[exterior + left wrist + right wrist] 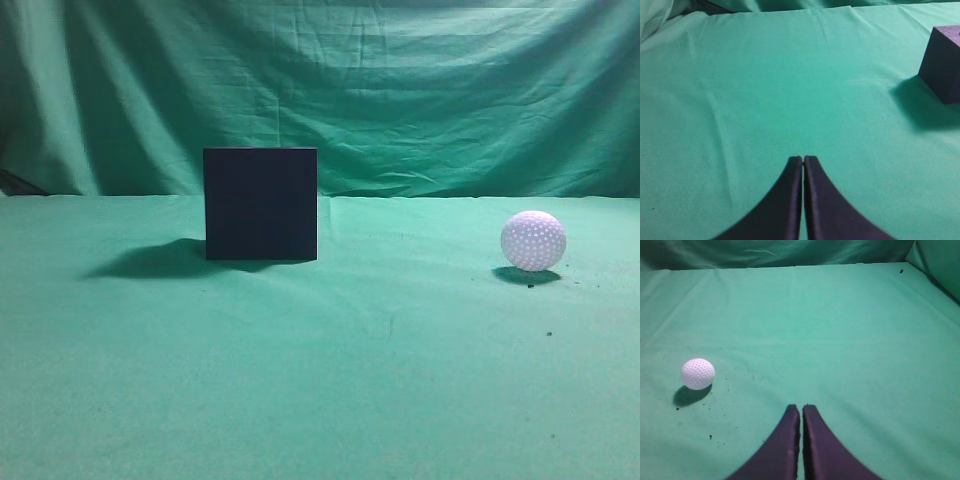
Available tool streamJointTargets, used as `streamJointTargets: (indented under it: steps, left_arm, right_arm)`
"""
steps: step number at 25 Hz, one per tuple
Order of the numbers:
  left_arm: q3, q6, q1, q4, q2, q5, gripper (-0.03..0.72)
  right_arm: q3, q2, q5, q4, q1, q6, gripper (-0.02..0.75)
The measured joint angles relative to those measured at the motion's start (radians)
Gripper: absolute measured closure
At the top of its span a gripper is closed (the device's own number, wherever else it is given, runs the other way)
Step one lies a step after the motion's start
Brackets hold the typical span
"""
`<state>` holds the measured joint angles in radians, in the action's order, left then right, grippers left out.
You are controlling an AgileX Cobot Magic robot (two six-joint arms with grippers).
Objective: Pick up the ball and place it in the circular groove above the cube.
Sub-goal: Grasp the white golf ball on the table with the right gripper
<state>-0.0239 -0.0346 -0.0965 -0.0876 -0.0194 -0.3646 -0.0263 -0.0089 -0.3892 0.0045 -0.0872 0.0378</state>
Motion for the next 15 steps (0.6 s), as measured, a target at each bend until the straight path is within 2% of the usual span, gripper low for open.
streamJointTargets:
  steps: [15]
  left_arm:
    - [0.000, 0.000, 0.000, 0.000, 0.000, 0.000, 0.688]
  right_arm:
    - [0.000, 0.000, -0.002, 0.000, 0.000, -0.002, 0.738]
